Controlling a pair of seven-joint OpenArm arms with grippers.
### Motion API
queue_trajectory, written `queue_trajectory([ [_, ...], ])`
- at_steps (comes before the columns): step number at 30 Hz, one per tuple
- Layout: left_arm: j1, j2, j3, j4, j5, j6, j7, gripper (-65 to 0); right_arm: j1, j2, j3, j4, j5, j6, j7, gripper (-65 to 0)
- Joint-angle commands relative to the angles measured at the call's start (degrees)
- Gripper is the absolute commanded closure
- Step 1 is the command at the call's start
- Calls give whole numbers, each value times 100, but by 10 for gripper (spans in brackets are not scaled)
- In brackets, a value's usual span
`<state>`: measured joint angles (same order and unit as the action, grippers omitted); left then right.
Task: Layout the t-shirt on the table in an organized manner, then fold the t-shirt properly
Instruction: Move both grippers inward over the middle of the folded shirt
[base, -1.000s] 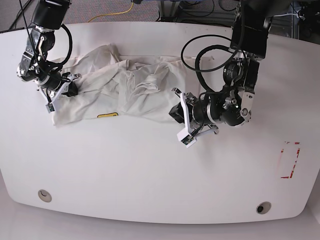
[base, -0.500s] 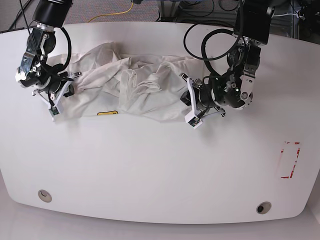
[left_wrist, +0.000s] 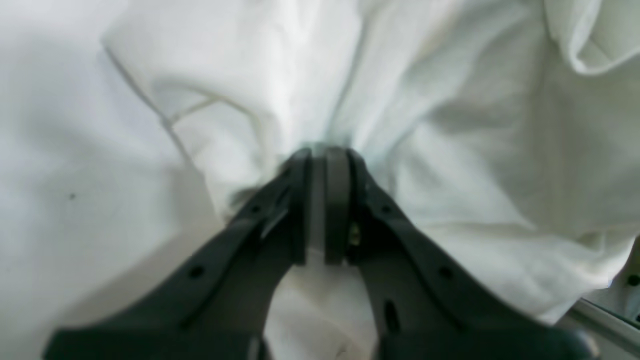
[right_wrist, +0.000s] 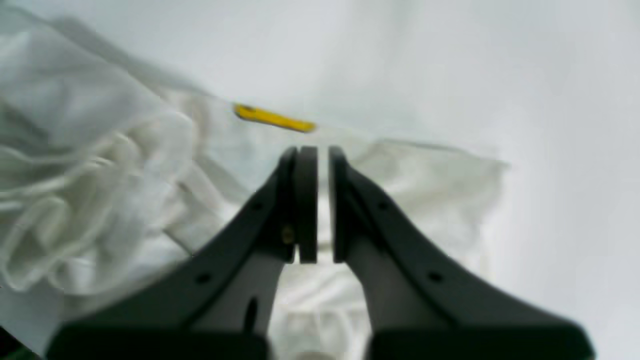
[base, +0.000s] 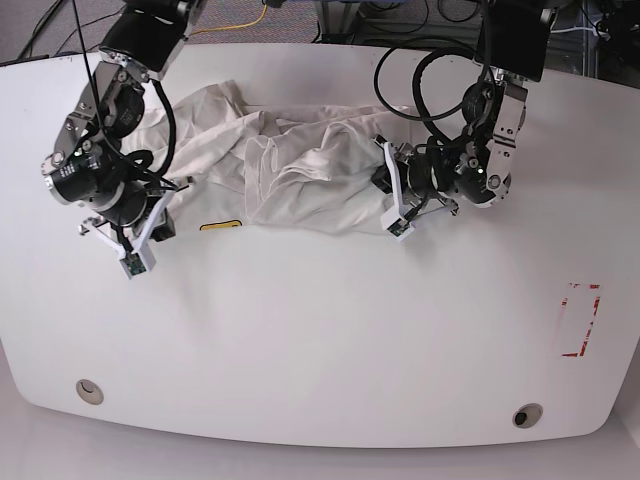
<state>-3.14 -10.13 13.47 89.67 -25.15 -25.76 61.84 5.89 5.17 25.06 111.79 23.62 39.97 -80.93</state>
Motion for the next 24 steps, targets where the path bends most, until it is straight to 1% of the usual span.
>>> queue_trajectory([
  [1,-51,-64,-165,93,57,4,9,-31,92,-161,-506,96,192,3,93,-41],
  [5,-51,-55,-279,93,57,-4,27,-31,83,-275,-1104,96,192,3,93,-41],
  [7,-51,-55,-323,101,57,-4,27,-31,83,-398,-1271,96,183,3,93,-41],
  [13,2,-55,-473,339,57,-4,27,-31,92,-600,-1543,-45,183,3,141,-41],
  [17,28,-37,-464,567,57,-4,35,-31,110,-680,-1781,-555,201,3,352,-41],
  [19,28,68,-464,646,57,-4,35,-31,224,-680,-1930,-836,201,3,405,-41],
  [22,28,130,-464,646,57,-4,35,-31,294,-706,-2141,-1108,219,3,413,-41],
  [24,28,147,-464,646,57,-4,35,-31,321,-838,-2264,-1372,219,3,510,-41],
])
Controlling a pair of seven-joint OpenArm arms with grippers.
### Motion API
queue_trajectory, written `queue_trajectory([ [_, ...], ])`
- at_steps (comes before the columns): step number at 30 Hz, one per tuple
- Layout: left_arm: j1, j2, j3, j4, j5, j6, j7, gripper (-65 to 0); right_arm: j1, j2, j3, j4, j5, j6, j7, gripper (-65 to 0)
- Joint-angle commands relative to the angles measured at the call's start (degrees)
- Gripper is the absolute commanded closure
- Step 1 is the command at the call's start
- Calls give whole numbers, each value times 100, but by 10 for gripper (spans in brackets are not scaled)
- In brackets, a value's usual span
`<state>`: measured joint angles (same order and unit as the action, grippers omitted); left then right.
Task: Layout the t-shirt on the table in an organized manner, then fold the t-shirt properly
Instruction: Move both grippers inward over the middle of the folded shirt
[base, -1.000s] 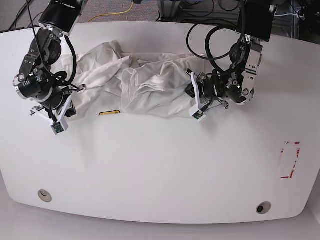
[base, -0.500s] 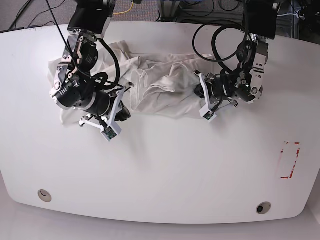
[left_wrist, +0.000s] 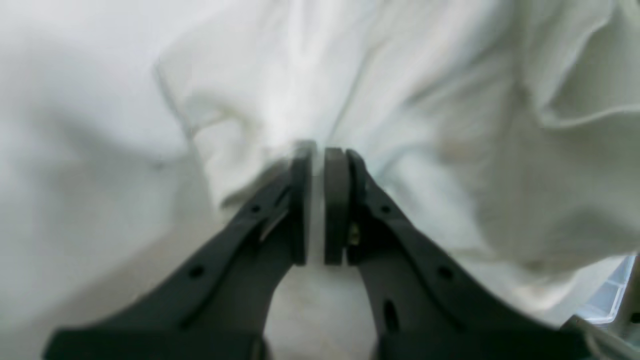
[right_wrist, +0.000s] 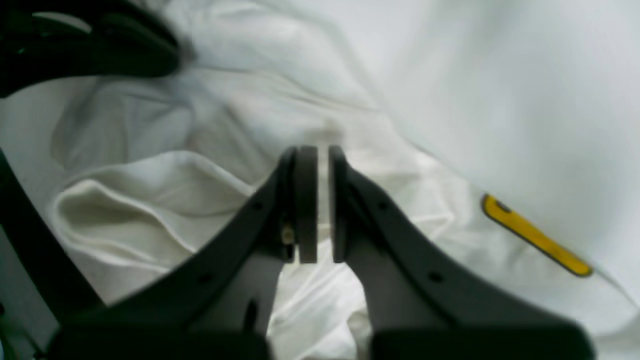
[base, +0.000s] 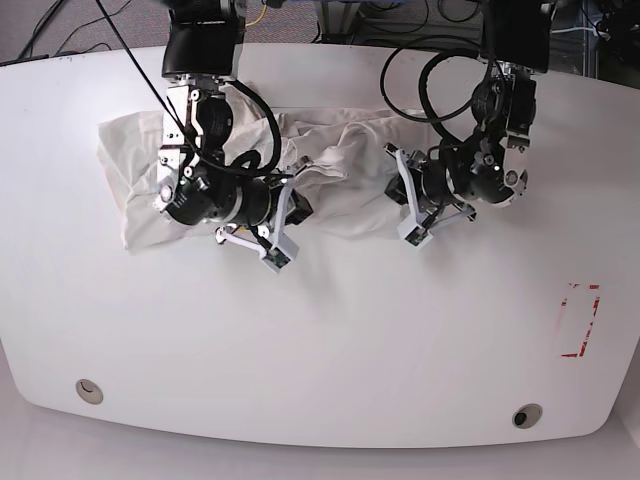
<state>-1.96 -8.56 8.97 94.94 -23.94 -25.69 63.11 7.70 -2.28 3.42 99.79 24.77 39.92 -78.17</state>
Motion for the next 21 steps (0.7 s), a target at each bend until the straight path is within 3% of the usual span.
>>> queue_trajectory([
  [1,-90,-10,-14,120,-63,-11,-91,-31,139,-119,-100,-216,103,8,261,-41],
  [13,-73,-1,-23,216,-72,-11,-91,-31,166,-312,-531,-893,103,8,358,-41],
  [21,-81,-1,-23,216,-72,-11,-91,-31,-89,48,-777,-550,516,8,24,-41],
])
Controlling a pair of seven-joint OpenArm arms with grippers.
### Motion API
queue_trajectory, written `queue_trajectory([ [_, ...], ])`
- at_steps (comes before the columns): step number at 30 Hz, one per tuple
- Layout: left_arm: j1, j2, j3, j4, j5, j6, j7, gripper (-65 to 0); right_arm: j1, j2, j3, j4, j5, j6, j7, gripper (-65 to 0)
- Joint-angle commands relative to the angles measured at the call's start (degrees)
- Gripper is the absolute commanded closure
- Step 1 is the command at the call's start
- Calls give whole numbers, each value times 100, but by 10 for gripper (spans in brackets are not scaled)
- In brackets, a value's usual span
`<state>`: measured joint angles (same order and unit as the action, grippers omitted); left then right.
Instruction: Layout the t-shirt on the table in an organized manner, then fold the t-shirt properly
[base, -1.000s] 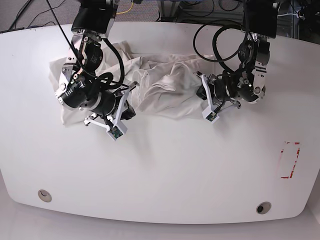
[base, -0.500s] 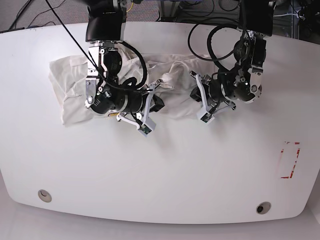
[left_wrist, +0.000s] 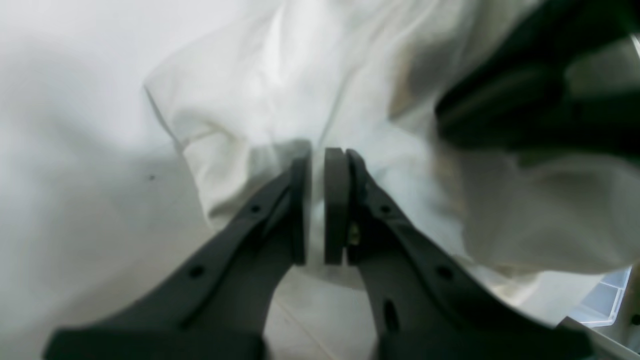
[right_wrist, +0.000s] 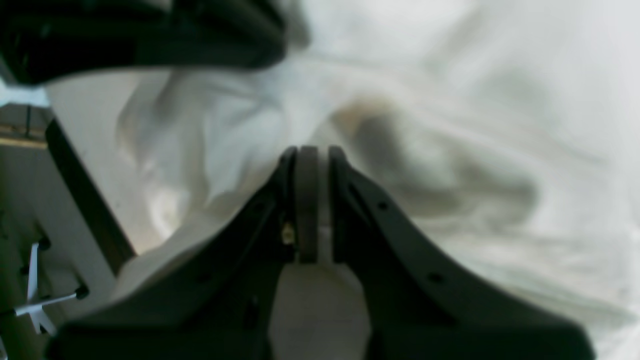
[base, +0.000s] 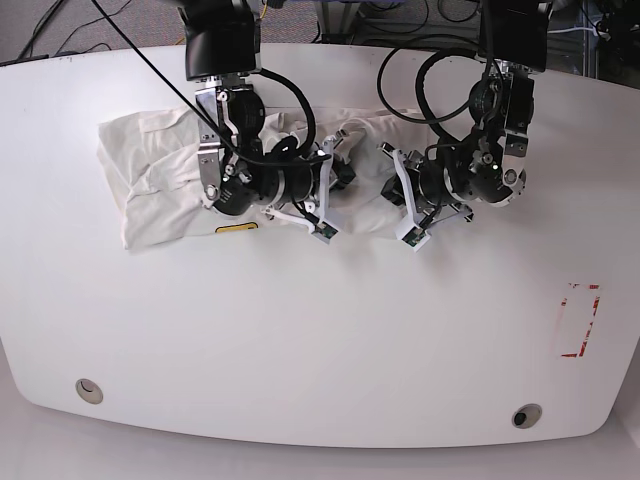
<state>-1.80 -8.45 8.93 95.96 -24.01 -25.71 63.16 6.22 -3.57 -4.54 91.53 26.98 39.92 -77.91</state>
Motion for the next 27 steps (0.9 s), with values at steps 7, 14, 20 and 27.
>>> queue_trajectory([
  [7,-105,-48,-27,78,-56,-9,-105,-31,-55,907,10,399,1570,8,-209,-41],
  [14,-105,-48,-291,52,-47,-9,-105,-31,-266,1821,-8,399,2581,8,-209,-41],
  [20,-114,-56,-466,61,-47,-9,-105,-31,-530,2419,-316,399,3091,8,-209,-41],
  [27,-308,-56,-528,61,-47,-9,-105,-31,-538,2788,-360,408,3750,8,-209,-41],
])
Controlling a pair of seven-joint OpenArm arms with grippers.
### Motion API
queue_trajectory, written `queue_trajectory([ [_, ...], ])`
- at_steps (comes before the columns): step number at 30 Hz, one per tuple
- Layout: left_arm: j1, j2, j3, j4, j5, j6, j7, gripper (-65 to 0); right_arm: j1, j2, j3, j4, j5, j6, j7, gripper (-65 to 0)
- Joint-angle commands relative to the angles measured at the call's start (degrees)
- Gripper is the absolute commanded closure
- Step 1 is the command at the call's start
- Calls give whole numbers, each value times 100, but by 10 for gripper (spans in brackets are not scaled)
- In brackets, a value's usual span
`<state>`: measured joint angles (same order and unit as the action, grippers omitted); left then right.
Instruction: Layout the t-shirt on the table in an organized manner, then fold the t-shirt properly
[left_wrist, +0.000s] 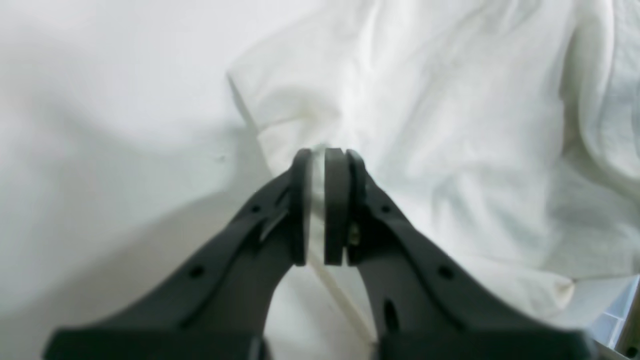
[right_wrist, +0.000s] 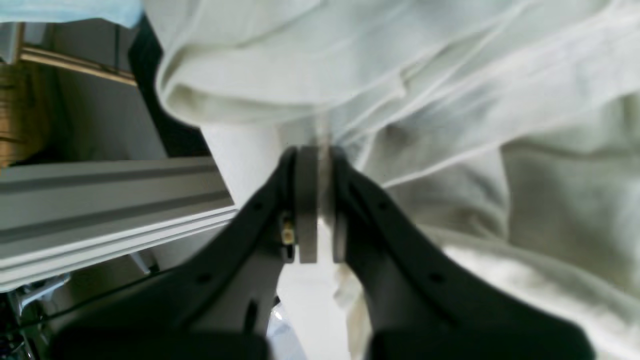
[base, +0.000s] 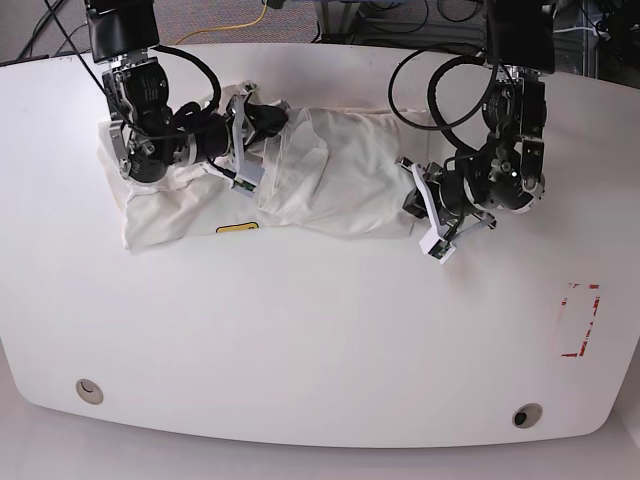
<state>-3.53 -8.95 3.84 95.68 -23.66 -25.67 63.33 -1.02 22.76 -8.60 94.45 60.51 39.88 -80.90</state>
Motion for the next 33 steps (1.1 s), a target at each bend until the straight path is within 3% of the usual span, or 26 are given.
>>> queue_trajectory([
  [1,-135,-6,-19,89,-82,-13,-122,-31,229,172,47,124,459,12,90,-41],
  [7,-302,-6,-19,116,-74,-13,-122,-31,748,242,64,185,1180,12,90,-41],
  [11,-328,-6,-19,116,-74,-13,-122,-31,1064,146,64,168,1347,12,90,-41],
  [23,-337,-6,-28,124,-47,-13,-122,-31,1363,-1120,56,-958,784,12,147,-41],
  [27,-328,-6,-28,124,-47,-13,-122,-31,1337,-1340,38,-1256,652,12,130,-41],
  [33,-328,-6,-28,107,-47,-13,-122,-31,1240,-1384,38,-1459,397,12,130,-41],
])
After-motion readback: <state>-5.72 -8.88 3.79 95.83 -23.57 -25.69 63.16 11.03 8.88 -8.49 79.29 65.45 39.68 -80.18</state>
